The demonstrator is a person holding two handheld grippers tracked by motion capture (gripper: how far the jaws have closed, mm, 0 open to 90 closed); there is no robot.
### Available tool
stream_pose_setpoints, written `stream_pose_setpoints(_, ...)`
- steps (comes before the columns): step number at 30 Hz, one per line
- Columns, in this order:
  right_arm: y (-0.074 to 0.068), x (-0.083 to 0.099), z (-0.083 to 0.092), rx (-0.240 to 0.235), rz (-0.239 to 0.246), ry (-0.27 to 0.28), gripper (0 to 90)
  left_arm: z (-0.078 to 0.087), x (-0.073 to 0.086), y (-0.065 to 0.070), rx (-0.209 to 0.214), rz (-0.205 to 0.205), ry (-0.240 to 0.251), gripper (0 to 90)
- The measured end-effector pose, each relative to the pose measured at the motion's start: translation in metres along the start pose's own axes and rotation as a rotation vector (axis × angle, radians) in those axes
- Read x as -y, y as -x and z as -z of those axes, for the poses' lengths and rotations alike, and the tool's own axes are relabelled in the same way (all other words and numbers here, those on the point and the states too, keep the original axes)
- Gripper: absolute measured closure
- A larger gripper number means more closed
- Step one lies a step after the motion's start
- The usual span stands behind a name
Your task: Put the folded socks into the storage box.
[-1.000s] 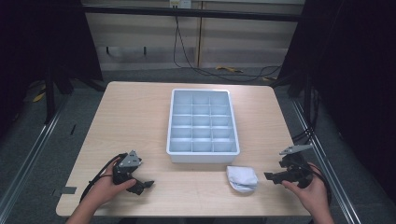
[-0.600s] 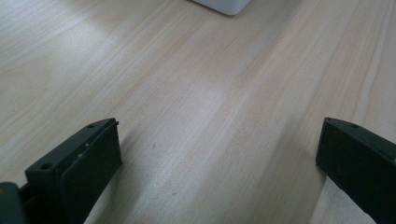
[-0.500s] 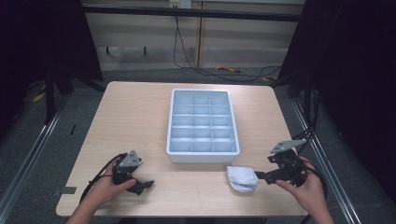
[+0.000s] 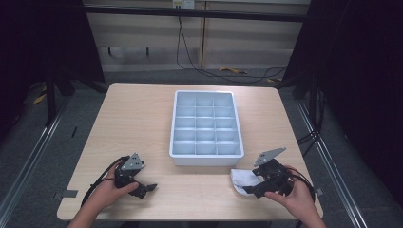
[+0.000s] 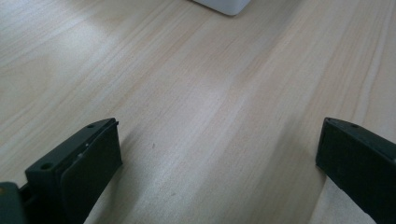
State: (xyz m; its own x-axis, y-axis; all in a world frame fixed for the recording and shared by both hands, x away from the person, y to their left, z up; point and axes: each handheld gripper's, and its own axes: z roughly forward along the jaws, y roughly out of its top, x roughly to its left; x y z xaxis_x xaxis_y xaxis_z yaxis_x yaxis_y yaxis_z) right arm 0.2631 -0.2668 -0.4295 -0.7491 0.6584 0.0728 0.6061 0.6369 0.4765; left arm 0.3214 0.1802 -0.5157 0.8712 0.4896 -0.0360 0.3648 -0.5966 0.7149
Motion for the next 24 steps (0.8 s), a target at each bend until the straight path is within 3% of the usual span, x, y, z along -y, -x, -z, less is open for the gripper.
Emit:
stream_pose_setpoints(5, -0.006, -0.001, -0.011, -0.002, 0.050, -0.048, 28.8, 0.000, 0.000, 0.000, 0.000, 0.000, 0.000, 0.0)
stream_pose_setpoints(7, -0.007, -0.001, -0.018, 0.015, 0.064, -0.080, 30.4, 0.000, 0.000, 0.000, 0.002, 0.000, 0.001, 0.0)
stream_pose_setpoints(11, -0.008, 0.001, -0.023, 0.038, 0.081, -0.093, 30.8, 0.000, 0.000, 0.000, -0.001, -0.001, 0.000, 0.0)
stream_pose_setpoints(14, -0.004, 0.003, -0.025, 0.057, 0.074, -0.080, 30.8, 0.000, 0.000, 0.000, -0.001, 0.000, -0.001, 0.0)
stream_pose_setpoints(19, 0.010, 0.005, -0.025, 0.108, 0.026, -0.068, 30.8, 0.000, 0.000, 0.000, 0.002, 0.001, 0.000, 0.0)
stream_pose_setpoints(20, 0.015, 0.005, -0.024, 0.111, -0.003, -0.066, 30.8, 0.000, 0.000, 0.000, 0.002, 0.001, 0.000, 0.0)
stream_pose_setpoints(24, 0.023, 0.004, -0.024, 0.132, -0.025, -0.065, 30.3, 0.000, 0.000, 0.000, 0.001, -0.002, -0.001, 0.0)
